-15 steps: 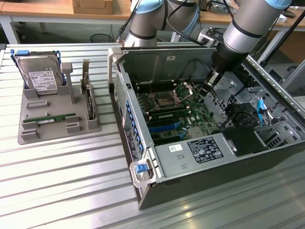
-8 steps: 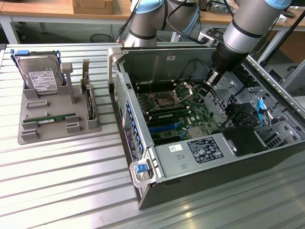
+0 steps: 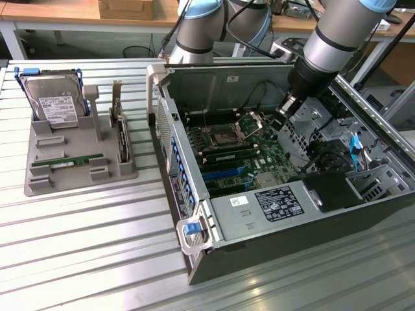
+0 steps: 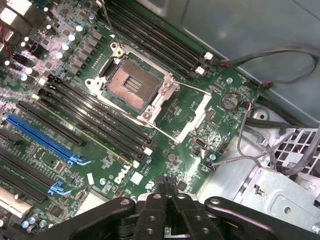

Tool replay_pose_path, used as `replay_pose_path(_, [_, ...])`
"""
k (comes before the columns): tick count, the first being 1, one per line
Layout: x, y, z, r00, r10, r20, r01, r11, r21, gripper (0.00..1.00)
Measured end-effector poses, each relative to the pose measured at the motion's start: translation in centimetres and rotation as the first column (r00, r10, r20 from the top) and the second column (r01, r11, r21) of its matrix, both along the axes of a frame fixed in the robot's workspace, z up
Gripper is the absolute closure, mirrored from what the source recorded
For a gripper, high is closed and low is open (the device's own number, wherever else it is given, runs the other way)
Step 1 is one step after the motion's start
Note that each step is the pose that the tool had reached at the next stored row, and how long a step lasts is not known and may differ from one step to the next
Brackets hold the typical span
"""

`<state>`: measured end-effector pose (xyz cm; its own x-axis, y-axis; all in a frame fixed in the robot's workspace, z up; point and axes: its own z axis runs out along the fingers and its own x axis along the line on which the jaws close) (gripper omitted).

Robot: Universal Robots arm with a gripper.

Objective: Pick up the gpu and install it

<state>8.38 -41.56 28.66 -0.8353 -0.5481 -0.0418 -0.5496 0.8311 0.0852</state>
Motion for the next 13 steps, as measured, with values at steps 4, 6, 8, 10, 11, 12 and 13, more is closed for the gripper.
replay_pose_path(4, [0.0, 0.0, 0.0, 0.9998, -0.021, 0.0, 0.021, 0.9998, -0.0001, 0.89])
replay_pose_path(6, [0.0, 0.0, 0.0, 0.9984, -0.056, 0.0, 0.056, 0.9984, -0.0001, 0.89])
replay_pose_path(8, [0.0, 0.0, 0.0, 0.995, -0.1, 0.0, 0.1, 0.995, -0.0001, 0.89])
replay_pose_path(10, [0.0, 0.0, 0.0, 0.9932, -0.117, 0.0, 0.117, 0.9932, -0.0001, 0.89])
replay_pose_path(11, [0.0, 0.0, 0.01, 0.9917, -0.128, 0.0, 0.128, 0.9917, -0.0001, 0.89])
replay_pose_path(12, [0.0, 0.0, 0.01, 0.9898, -0.143, 0.0, 0.143, 0.9898, -0.0002, 0.89])
replay_pose_path(13, [0.0, 0.0, 0.01, 0.9873, -0.159, 0.0, 0.159, 0.9873, -0.0002, 0.89])
